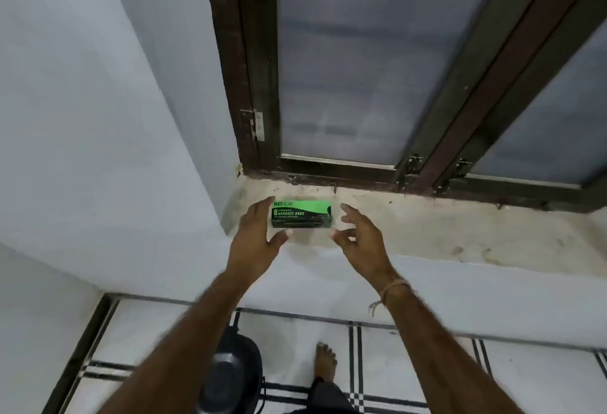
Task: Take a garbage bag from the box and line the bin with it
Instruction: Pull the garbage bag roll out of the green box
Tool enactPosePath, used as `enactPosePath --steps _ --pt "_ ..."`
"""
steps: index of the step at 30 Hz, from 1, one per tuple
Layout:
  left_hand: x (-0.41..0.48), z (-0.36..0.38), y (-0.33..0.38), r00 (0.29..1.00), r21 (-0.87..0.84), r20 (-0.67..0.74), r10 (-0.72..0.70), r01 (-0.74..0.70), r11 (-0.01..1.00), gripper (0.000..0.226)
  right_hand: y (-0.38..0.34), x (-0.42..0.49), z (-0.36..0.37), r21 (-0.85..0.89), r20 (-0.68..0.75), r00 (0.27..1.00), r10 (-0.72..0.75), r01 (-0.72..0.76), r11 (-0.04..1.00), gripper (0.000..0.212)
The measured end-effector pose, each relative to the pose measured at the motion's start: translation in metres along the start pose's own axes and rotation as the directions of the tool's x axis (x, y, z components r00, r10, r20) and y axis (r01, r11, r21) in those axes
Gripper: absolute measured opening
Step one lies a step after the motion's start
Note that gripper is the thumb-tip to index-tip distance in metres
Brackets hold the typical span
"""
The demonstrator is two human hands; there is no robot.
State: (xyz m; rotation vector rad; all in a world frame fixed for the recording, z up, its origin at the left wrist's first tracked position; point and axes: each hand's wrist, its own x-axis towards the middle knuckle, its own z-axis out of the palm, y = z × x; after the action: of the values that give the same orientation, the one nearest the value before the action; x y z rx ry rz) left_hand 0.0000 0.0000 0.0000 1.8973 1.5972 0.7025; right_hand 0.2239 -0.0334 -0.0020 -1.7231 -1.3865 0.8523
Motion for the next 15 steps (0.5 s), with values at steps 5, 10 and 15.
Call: enactPosePath --steps 5,10,15 --pt "0.039 0.034 -0.005 0.991 0.138 0.098 -0.086 0.072 0.988 0.081 0.026 0.051 0.011 -0.111 0.177 0.984 0.0 0.02 0.994 0.07" --pt "0.053 0.048 -0.007 0.992 0.102 0.057 -0.115 0.109 0.989 0.063 0.037 0.073 0.009 -0.084 0.191 0.98 -0.045 0.063 0.995 0.055" --pt "0.05 0.039 -0.004 0.997 -0.032 0.035 -0.074 0.075 0.997 0.053 0.036 0.07 -0.006 0.128 0.179 0.983 -0.047 0.024 0.991 0.044"
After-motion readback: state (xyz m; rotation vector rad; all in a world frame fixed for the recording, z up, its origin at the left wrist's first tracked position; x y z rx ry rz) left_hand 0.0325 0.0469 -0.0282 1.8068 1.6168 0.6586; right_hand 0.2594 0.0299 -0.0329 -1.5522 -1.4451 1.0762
